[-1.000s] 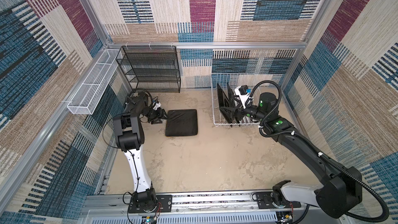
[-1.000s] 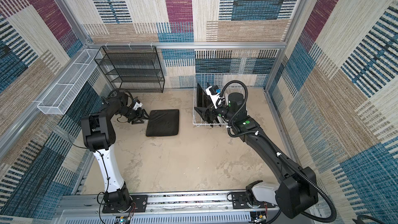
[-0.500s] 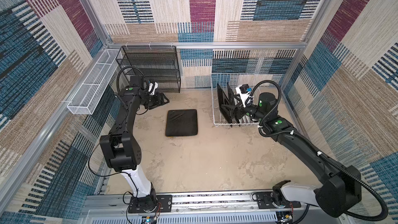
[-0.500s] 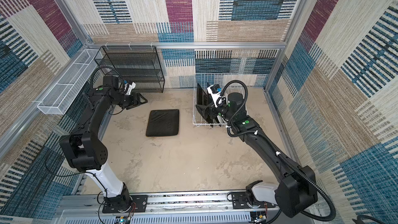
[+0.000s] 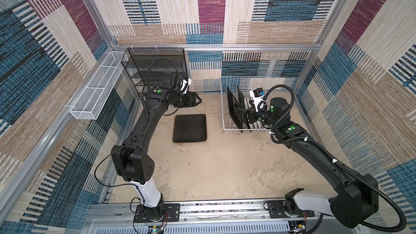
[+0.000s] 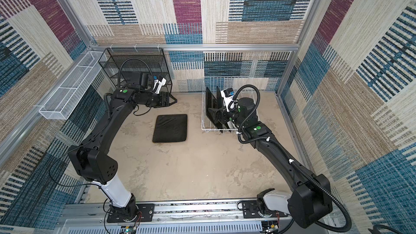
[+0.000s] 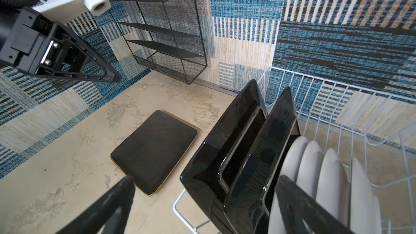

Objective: Unload the plates from the dish rack
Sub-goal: Pick up a plate from the dish rack.

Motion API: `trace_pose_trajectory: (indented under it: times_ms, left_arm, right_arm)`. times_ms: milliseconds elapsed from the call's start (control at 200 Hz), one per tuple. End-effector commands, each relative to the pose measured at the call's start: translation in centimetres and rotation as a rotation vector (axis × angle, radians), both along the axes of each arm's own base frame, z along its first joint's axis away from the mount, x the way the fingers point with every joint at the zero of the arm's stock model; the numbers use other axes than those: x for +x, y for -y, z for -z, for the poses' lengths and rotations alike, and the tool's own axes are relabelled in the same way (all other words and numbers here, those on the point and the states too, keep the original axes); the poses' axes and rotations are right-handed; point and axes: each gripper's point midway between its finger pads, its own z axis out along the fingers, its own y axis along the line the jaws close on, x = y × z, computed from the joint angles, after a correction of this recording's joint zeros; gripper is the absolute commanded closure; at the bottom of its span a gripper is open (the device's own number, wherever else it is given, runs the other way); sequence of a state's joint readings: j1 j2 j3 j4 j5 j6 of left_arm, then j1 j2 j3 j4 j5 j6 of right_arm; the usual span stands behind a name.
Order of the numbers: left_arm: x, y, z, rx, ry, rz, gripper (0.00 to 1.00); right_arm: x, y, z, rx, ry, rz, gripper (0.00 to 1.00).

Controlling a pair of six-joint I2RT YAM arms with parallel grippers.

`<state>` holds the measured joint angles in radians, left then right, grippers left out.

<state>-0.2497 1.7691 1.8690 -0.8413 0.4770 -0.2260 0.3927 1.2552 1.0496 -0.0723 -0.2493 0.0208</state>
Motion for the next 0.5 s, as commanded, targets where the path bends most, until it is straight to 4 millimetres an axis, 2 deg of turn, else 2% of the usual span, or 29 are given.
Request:
trace_pose_trajectory:
  times_ms: [0, 120, 496]
  left_arm:
    - [0.7, 1.9, -0.4, -0.055, -0.022, -0.031, 0.32]
    - [1.0, 4.7, -0.3, -0.131, -0.059, -0.013, 0.34]
    - [2.1, 11.0, 2.6, -0.14, -0.128, 0.054, 0.34]
  right_arm:
    - [0.2, 0.8, 0.0, 0.001, -0.008, 0.05, 0.0]
    - [0.3, 1.3, 0.5, -0.024, -0.025, 0.071, 0.0]
    - [0.0, 3.5, 0.8, -0.004, -0.049, 0.1, 0.0]
